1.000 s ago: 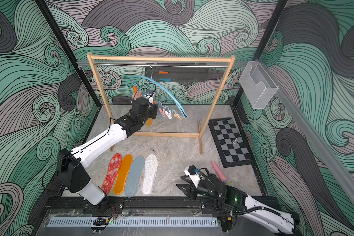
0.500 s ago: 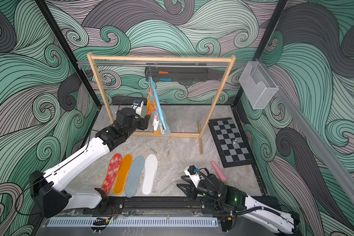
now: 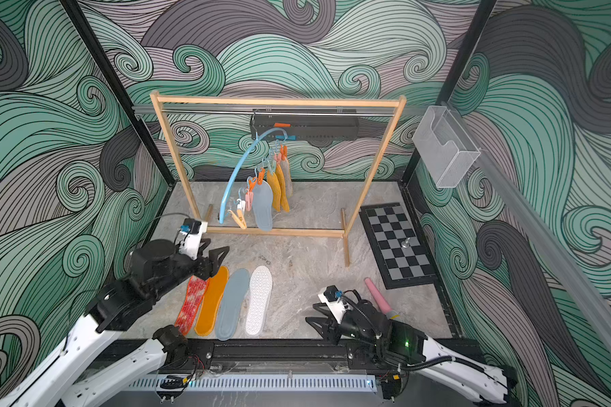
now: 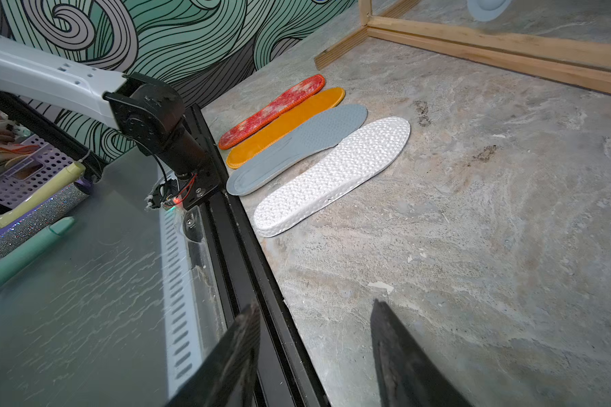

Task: Take the shoe insoles off the hanger
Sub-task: Remove the insole from the hanger.

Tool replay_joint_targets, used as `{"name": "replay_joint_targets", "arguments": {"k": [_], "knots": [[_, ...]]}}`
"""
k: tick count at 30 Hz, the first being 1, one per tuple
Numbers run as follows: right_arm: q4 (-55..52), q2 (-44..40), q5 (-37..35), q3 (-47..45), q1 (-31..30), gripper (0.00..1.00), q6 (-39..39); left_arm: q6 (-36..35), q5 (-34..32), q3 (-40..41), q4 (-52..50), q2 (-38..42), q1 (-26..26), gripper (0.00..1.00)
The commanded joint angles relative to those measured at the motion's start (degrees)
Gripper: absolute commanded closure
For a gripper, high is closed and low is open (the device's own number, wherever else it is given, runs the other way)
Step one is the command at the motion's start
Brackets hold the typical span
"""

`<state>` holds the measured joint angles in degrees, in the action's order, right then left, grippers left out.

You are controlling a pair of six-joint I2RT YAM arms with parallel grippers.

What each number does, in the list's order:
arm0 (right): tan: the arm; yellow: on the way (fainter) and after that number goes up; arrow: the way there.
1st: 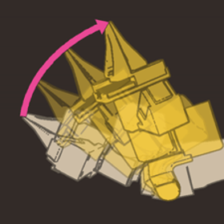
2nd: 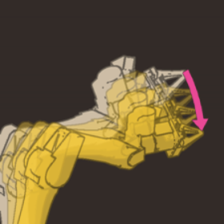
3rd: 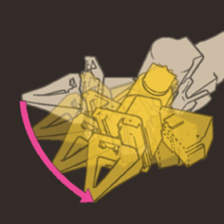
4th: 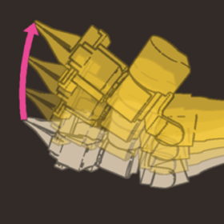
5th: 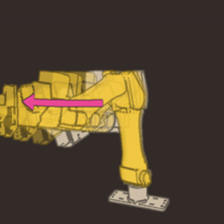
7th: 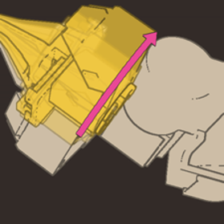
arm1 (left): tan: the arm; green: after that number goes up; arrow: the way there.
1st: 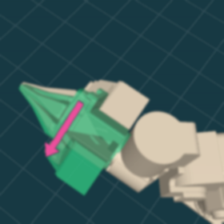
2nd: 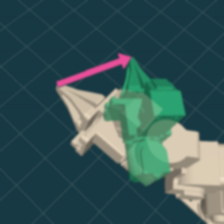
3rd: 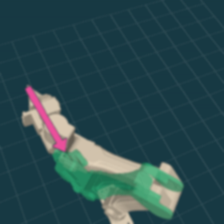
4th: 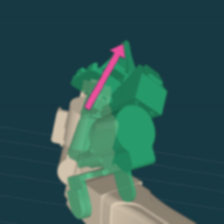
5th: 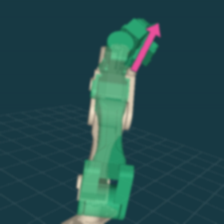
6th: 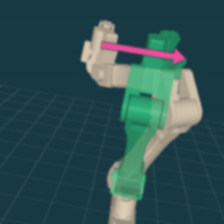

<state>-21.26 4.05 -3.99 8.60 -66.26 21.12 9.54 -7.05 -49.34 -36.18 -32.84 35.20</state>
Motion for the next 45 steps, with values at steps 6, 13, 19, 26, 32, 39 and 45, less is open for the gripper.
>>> {"name": "replay_joint_targets", "arguments": {"k": [6,13,19,26,32,39,45], "knots": [[1.1,0.5,-0.6,0.0,-0.3,0.48,-0.3,1.7,-2.2,7.9,-5.0,18.7,-0.3,0.31],[4.7,6.0,-2.7,0.2,-0.3,0.47,-0.3,1.8,-1.0,7.1,-6.8,16.4,-0.2,0.33],[12.1,13.2,-2.9,-1.5,-0.3,0.46,-0.3,2.0,-0.9,6.9,-7.3,15.7,-0.2,0.33],[14.5,20.2,-4.7,0.5,0.2,0.42,-2.9,1.8,-0.4,7.1,-7.1,17.3,-0.3,0.32],[19.4,26.6,-3.1,0.4,2.9,0.42,-3.9,1.6,0.3,7.2,-7.0,17.3,-0.3,0.32],[22.9,32.3,0.6,1.0,5.7,0.42,-4.8,1.5,0.9,7.2,-7.0,16.9,-0.3,0.32],[26.9,38.6,5.3,3.5,10.6,0.42,-5.6,1.6,0.9,7.2,-7.0,17.2,-0.3,0.32]]}}
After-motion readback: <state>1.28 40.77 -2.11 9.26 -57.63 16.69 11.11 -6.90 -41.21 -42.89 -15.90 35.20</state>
